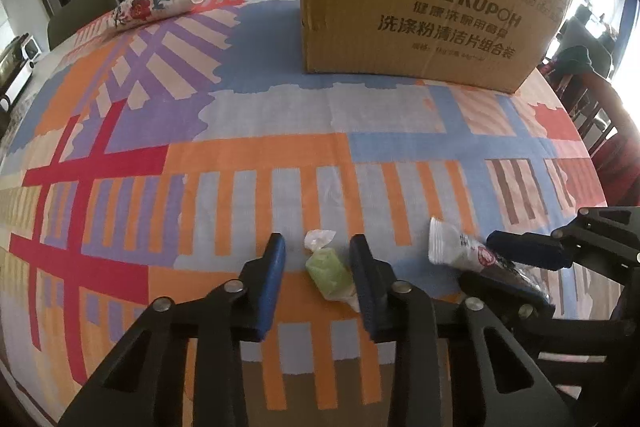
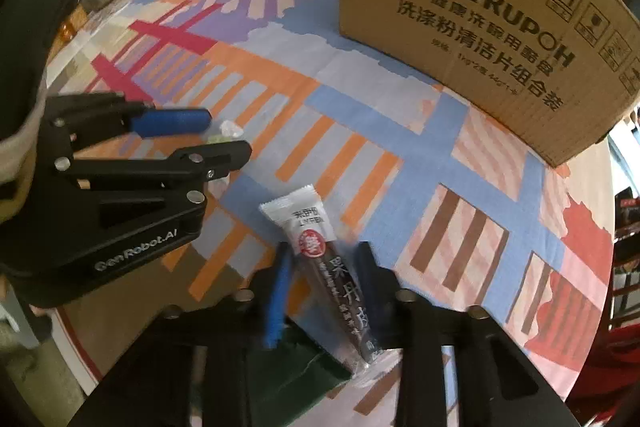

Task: Organize snacks
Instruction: 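Grasp the small green candy with the left tool while the right grasps the LYFEN bar, then carry the green candy and LYFEN bar into the box and open both tools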

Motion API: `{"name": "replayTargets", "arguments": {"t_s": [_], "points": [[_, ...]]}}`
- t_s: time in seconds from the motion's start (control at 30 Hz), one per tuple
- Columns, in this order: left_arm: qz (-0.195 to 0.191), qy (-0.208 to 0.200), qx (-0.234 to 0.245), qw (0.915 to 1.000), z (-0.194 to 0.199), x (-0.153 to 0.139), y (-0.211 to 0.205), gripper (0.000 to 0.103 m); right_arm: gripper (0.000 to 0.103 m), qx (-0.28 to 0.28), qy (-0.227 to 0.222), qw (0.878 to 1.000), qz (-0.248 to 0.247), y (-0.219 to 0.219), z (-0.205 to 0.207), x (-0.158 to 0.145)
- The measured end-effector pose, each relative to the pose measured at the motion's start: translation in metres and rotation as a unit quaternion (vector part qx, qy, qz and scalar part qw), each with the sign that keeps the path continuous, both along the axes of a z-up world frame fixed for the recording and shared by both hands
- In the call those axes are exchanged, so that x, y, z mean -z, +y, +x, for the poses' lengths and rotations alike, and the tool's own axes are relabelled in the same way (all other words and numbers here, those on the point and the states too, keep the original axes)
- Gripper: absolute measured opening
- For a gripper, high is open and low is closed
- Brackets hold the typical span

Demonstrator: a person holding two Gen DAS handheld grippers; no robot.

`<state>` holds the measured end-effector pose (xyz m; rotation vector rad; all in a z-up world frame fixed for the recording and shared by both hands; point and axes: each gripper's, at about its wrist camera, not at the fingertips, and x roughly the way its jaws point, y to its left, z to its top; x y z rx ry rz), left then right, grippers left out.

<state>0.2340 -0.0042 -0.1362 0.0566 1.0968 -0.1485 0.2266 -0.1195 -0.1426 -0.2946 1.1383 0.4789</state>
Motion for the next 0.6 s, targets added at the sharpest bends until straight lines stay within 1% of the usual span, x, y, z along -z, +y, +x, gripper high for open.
{"name": "replayTargets", "arguments": {"t_s": [0.03,0.1,0.17,0.3,0.6], "points": [[-0.002,0.000,0.000,1.0000,0.000,0.000,0.000,0.023,0.026,0.004,-0.001,1.000,0.003,-0.001,0.001,0.000],[-0.008,-0.001,-0.001,1.0000,0.000,0.000,0.002,0.020,0.023,0.010,-0.003,1.000,0.006,-0.005,0.001,-0.002],[-0.015,-0.003,0.000,0.9999,-0.001,0.000,0.004,0.019,0.019,0.017,-0.008,1.000,0.008,-0.007,0.001,-0.003],[-0.027,-0.011,0.000,0.9996,-0.004,-0.004,0.006,0.019,0.019,0.033,-0.013,0.999,0.026,-0.012,0.002,-0.007],[-0.052,-0.041,0.007,0.9978,-0.017,-0.034,0.008,0.019,0.019,0.045,-0.042,0.997,0.051,-0.016,-0.003,-0.030]]}}
